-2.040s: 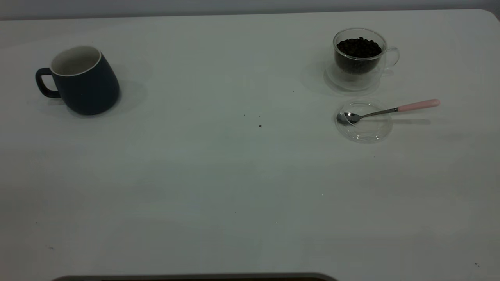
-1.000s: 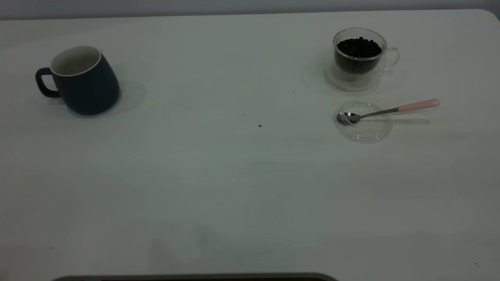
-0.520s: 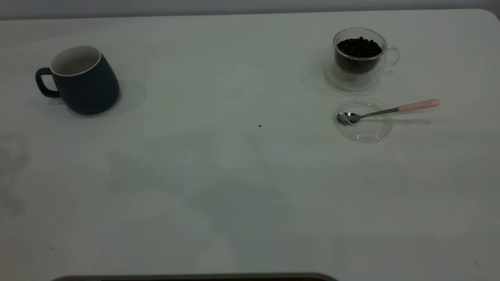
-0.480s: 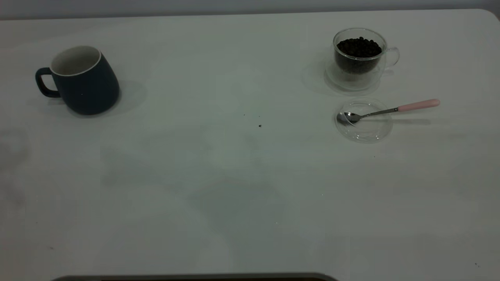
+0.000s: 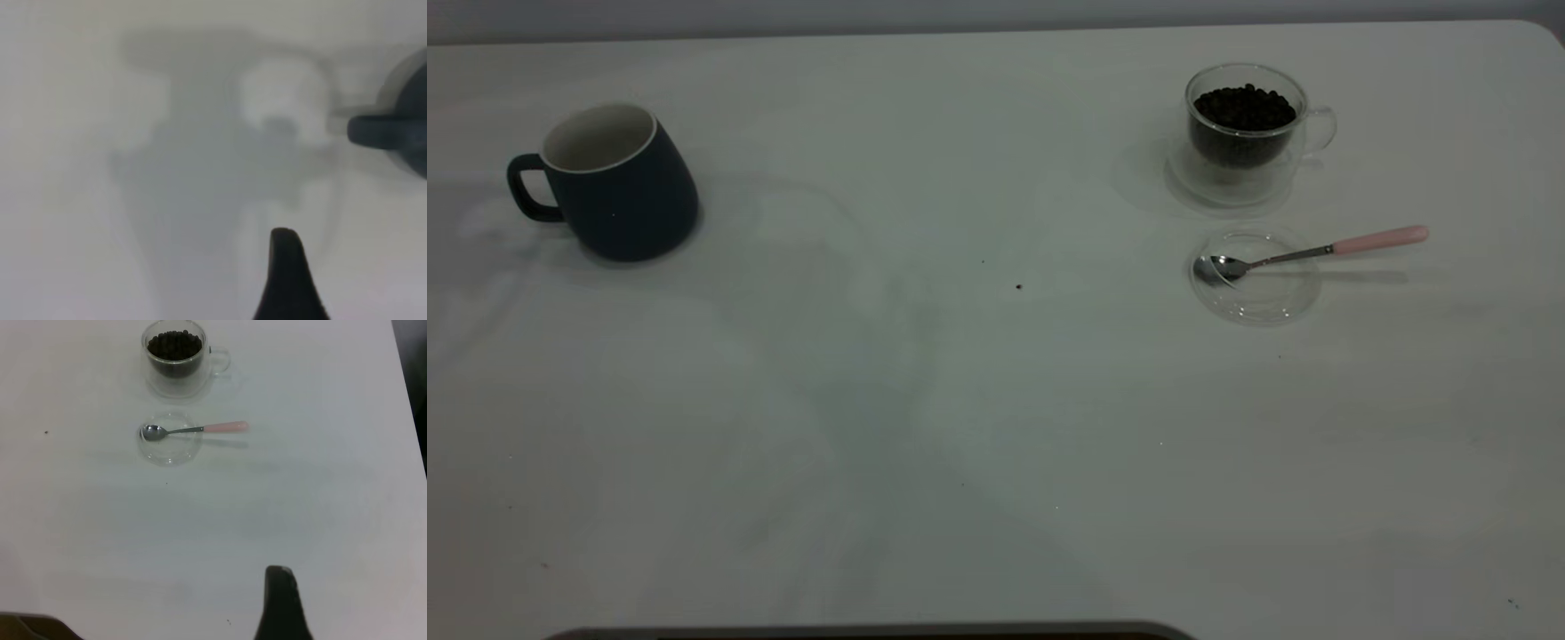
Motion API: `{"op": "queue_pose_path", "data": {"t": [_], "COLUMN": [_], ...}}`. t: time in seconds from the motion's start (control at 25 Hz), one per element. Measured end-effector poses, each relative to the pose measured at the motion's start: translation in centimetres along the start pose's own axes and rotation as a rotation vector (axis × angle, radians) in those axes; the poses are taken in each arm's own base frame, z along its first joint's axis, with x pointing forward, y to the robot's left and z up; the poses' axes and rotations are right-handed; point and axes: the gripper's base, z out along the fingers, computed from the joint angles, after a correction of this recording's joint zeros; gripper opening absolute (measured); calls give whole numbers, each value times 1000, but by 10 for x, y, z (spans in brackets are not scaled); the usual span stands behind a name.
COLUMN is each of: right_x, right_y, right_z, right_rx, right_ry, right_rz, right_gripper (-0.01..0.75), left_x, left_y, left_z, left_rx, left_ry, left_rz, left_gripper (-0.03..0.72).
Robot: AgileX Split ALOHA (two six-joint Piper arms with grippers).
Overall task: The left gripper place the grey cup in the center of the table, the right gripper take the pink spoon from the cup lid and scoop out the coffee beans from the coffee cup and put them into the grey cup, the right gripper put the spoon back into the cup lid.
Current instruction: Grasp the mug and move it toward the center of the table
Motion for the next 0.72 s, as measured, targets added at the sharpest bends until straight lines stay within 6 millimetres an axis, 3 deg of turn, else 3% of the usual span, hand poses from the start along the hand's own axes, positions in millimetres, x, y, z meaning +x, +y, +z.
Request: {"op": "queue_pose_path", "data": {"t": [0.32,0.52,0.72], "right_x": [0,0,0], "right_y": [0,0,0], "right_z": [0,0,0], "right_rx": [0,0,0], "right_ry": [0,0,0], "right_rz": [0,0,0], "right_gripper": [576,576,576], "left_x": [5,2,2], "left_y": [-8,-6,-8], "left_z": [60,78,94], "left_rx": [23,-15,-6], "left_ry": [44,-1,-39], "left_rz": [574,841,985], "left_gripper": [569,569,569]}}
